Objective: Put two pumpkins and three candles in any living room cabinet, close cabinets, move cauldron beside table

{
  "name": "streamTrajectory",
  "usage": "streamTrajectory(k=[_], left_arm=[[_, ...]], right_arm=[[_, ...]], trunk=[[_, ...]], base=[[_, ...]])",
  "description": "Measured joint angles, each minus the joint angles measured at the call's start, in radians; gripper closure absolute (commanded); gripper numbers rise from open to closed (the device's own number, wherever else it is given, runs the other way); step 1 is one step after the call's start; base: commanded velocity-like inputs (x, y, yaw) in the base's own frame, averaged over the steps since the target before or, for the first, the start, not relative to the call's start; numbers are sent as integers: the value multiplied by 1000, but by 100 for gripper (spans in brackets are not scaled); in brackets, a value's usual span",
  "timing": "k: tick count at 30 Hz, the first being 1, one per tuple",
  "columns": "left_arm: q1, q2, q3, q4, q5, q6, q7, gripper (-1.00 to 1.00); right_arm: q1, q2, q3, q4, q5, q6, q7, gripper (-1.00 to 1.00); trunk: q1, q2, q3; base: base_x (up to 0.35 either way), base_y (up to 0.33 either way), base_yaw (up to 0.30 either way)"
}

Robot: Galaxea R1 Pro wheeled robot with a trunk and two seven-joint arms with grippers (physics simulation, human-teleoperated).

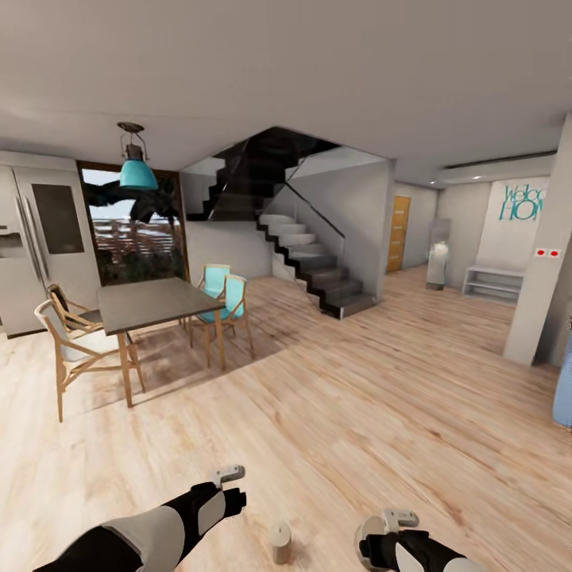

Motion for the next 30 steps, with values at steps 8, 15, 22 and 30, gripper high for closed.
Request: streamTrajectory(k=[8, 15, 22, 30], left_arm=[[0, 0, 0, 0, 0, 0, 0, -100], [0, 0, 0, 0, 0, -1, 0, -100], [0, 0, 0, 0, 0, -1, 0, -100], [0, 0, 0, 0, -1, -19, 0, -100]], right_arm=[[0, -1, 0, 0, -1, 0, -1, 100], [0, 0, 0, 0, 0, 0, -1, 100], [0, 0, 0, 0, 0, 0, -1, 100], [0, 0, 0, 0, 0, 0, -1, 100]], trunk=[[0, 0, 6], [1, 0, 10], [0, 0, 10], [0, 0, 10]], base=[[229, 12, -241], [23, 14, -132], [58, 227, -6], [68, 71, 0]])
